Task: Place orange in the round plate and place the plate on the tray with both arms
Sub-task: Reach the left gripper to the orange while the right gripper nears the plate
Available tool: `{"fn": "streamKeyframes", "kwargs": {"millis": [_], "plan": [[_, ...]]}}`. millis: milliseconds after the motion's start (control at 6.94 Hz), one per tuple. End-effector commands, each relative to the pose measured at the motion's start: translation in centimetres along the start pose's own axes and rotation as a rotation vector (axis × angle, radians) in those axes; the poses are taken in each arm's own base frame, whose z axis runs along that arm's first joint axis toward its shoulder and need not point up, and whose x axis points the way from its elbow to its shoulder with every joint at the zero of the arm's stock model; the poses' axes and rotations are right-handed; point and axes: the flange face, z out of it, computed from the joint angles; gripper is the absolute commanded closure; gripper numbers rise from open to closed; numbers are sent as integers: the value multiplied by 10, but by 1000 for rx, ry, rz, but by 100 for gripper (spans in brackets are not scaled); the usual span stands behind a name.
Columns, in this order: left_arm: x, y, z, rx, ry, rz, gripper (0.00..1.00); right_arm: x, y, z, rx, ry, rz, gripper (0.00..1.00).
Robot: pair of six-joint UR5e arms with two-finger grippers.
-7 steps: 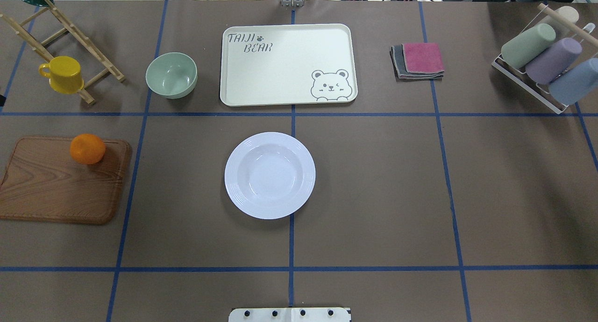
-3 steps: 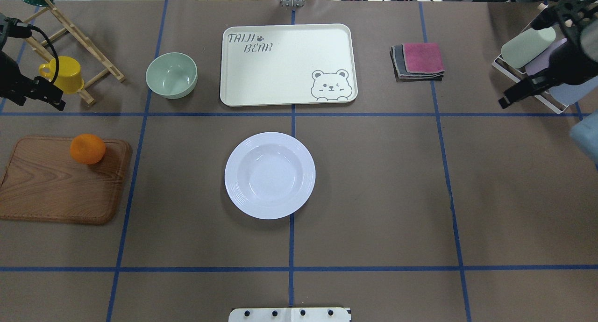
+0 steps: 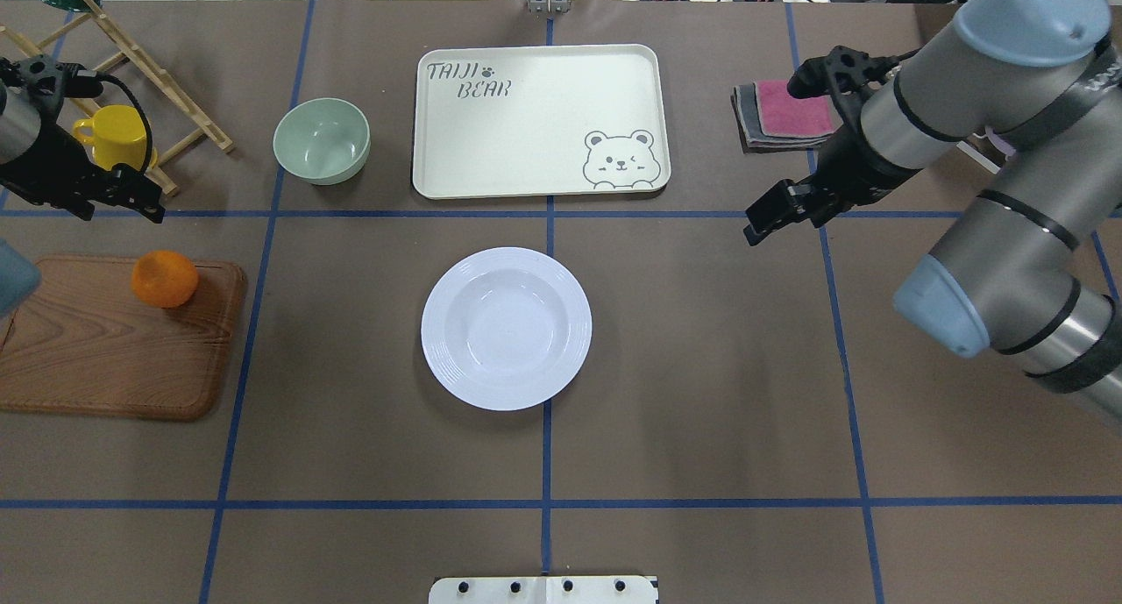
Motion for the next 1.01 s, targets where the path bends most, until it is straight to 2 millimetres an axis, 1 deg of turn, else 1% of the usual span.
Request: {"fn": "streamKeyframes", "kwargs": {"millis": [0,144,288,432,577,721,865], "plan": [[-1,3,28,-4,13,-6,1,-13,-4,44,48,-106,23,0],[1,3,28,-5,15,-14,1,-19,-2,48,55,-131,41,0],[9,7,29,-6,18,-42,1,-29,-4,46,60,-143,44,0],[11,11,29,23,29,-58,2,-35,-4,45,60,-150,47,0],[16,24,43,13,36,-62,2,-38,-5,44,61,-154,48,0],[18,26,47,22,26,-58,2,-40,-5,43,62,-157,46,0],[19,37,62,13,0,-59,2,-42,-5,41,65,-161,50,0]]}}
